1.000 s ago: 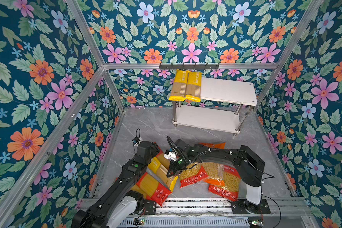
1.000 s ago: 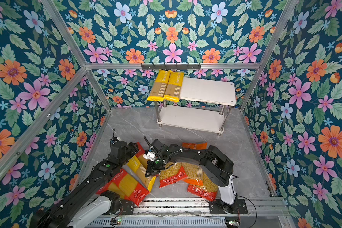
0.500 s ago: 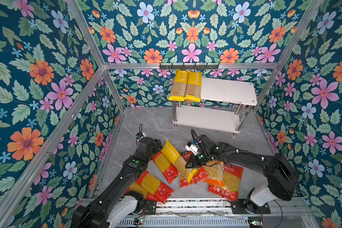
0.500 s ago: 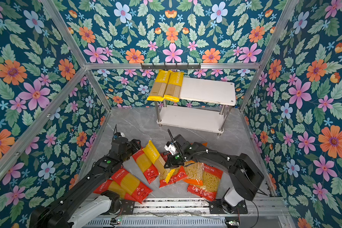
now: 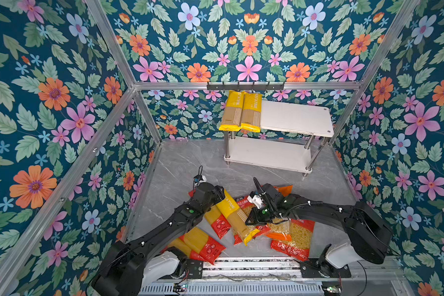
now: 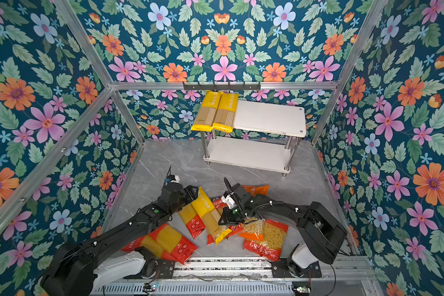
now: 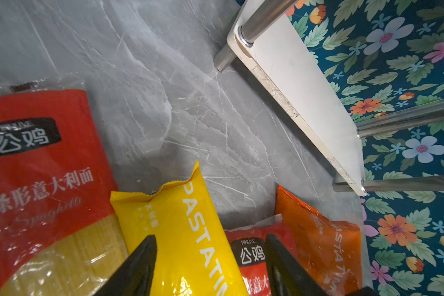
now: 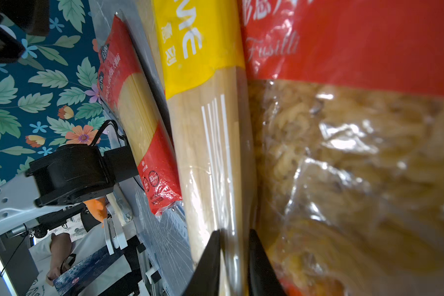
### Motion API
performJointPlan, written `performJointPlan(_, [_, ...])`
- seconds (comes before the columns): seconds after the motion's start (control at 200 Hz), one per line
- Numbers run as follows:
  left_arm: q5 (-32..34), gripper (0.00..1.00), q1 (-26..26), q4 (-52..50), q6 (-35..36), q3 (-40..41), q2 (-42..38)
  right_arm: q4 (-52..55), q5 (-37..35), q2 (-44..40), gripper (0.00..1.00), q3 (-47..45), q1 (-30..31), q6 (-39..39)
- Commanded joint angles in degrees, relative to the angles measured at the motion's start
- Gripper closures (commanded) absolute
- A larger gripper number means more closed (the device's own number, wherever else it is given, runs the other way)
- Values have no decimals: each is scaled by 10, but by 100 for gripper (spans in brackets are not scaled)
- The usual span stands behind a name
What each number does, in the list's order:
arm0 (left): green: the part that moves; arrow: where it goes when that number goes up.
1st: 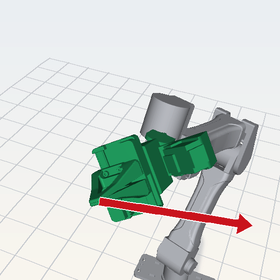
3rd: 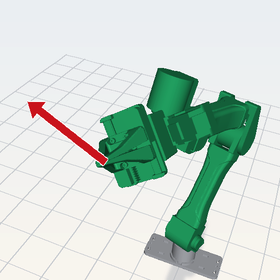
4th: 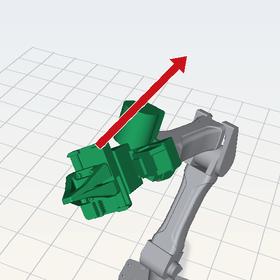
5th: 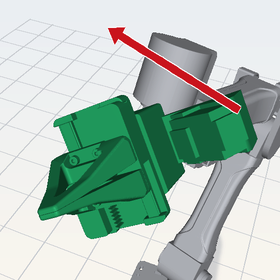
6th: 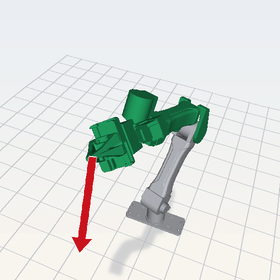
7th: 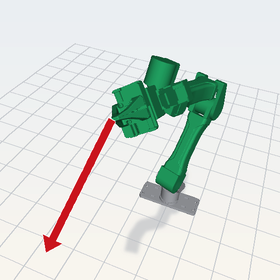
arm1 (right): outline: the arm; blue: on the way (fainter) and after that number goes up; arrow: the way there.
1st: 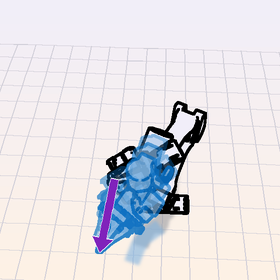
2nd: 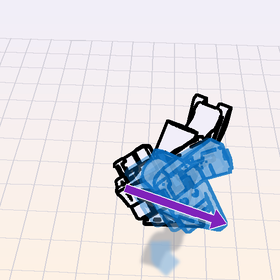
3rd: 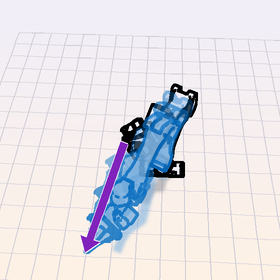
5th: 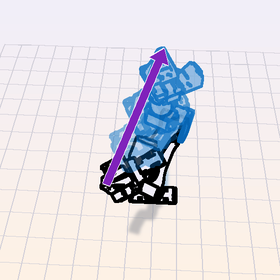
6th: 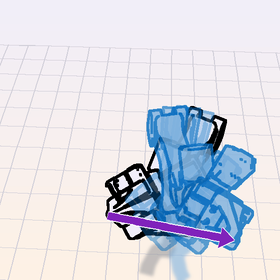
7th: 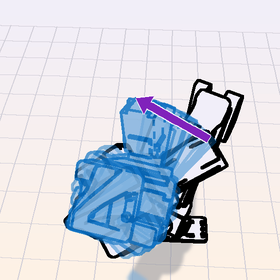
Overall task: Arrange pasta packages on shelves
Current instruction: Place the pasta bag at the pasta bags, then pick up the pasta bag from the pasta bags.
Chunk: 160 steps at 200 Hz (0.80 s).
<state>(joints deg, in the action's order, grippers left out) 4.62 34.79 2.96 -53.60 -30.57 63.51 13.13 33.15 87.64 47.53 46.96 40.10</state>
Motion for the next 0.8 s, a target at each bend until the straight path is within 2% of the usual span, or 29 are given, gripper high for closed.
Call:
performJointPlan(0.0, [6,31,0,27,7,-3,0,-17,6,13,72,0,0,3])
performJointPlan(0.12, [7,31,0,30,12,-5,0,-46,31,31,70,-3,0,16])
performJointPlan(0.28, [-4,31,0,41,25,-17,7,-85,60,16,84,-18,1,30])
performJointPlan(0.41, [-8,31,0,33,44,-36,1,-124,90,-15,90,-25,-7,48])
performJointPlan(0.54, [-6,31,0,17,64,-62,-10,-167,120,-36,93,-35,-28,75])
performJointPlan(0.795, [-19,30,-1,7,85,-104,-16,-167,123,-85,95,-45,-64,75])
